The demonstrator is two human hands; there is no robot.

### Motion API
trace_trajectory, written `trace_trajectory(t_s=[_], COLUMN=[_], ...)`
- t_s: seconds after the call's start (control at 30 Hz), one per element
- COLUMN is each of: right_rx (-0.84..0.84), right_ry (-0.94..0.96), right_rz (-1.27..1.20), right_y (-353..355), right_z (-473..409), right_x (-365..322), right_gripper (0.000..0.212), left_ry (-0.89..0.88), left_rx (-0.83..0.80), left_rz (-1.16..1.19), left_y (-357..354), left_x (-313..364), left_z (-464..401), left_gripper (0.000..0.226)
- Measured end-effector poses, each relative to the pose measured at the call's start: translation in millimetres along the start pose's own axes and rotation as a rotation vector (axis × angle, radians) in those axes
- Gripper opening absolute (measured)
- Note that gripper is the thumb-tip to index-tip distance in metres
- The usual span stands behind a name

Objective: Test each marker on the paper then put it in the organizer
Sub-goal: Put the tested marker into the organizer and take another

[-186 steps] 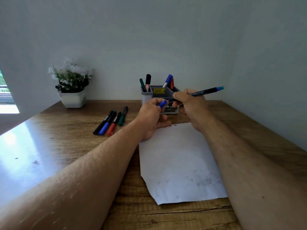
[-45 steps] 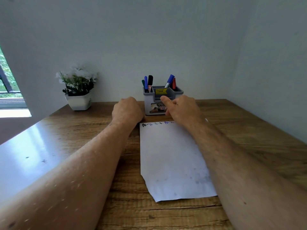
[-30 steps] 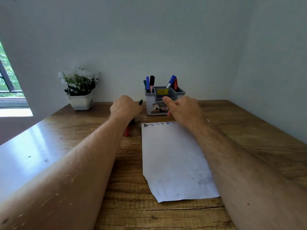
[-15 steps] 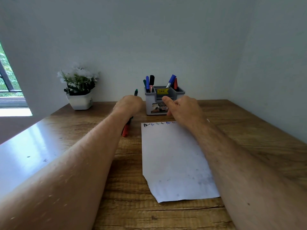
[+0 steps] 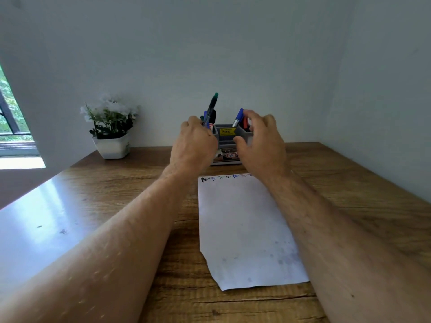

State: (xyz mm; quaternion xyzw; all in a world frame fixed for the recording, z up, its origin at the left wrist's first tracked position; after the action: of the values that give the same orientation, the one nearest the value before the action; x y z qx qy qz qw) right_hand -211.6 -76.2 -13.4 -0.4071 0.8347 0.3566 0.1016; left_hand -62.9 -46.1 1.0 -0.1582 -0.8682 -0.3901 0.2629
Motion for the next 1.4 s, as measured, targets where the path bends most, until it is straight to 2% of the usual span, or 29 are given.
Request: trace_trajectory(t_s=[0.17, 0.27, 0.33, 0.4, 0.47, 0.53, 0.6, 0.63, 0.7, 0.83, 0.97, 1.1, 1.27, 1.4], right_rx=[0.103, 0.099, -0.011, -0.127, -0.213, -0.247, -0.204, -0.176, -0.143, -0.125, -0.111, -0.092, -0.117, -0.067], right_ry=[0.071, 0.121, 0.130, 0.132, 0.103, 0.043, 0.014, 0.015, 0.032, 0.044, 0.106, 0.046, 0.024, -0.014], right_rz=[0.013, 0.203, 0.324, 0.366, 0.291, 0.146, 0.060, 0.059, 0.053, -0.019, 0.025, 0.054, 0.082, 0.094], right_y=[6, 8, 8, 5, 3, 2, 3, 4, 7, 10, 10, 13, 16, 23], right_z=[2, 2, 2, 2, 2, 0, -1, -2, -2, -1, 0, 0, -2, -4], right_x=[-4, -6, -6, -3, -1, -1, 0, 0, -1, -3, -8, -5, -8, -6], right_gripper=[0.075, 0.077, 0.065, 0.038, 0.027, 0.026, 0.024, 0.022, 0.017, 0.013, 0.030, 0.032, 0.042, 0.051], left_ry=[-0.178, -0.303, -0.362, -0.365, -0.267, -0.077, 0.104, 0.163, 0.209, 0.195, 0.195, 0.223, 0.264, 0.318], left_rx=[-0.065, -0.125, -0.144, -0.132, -0.131, -0.121, -0.107, -0.117, -0.153, -0.220, -0.255, -0.276, -0.228, -0.101], left_rz=[-0.107, -0.111, -0.068, 0.022, 0.264, 0.645, 0.979, 1.070, 1.119, 1.118, 1.154, 1.140, 1.174, 1.352], left_y=[-6, -9, -10, -10, -9, -6, -2, -1, 0, -4, -6, -8, -7, 2], left_x=[0, 1, 3, 3, -1, -8, -14, -17, -19, -19, -14, -10, -9, -13], left_z=[-1, 0, 0, 1, 1, -2, -7, -9, -11, -10, -8, -4, -6, -10], left_gripper=[0.030, 0.026, 0.021, 0.017, 0.021, 0.031, 0.026, 0.019, 0.012, 0.018, 0.017, 0.018, 0.017, 0.011])
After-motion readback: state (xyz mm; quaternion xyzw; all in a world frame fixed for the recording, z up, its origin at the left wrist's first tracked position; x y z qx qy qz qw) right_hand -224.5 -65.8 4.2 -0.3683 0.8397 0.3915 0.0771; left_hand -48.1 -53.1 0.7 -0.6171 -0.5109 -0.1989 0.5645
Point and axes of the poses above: each hand's wrist, its own z-axis away from the middle knuckle, its own y-axis out of the back of the hand, x = y × z, the point moved 3 cm from there along -z, towards the middle knuckle
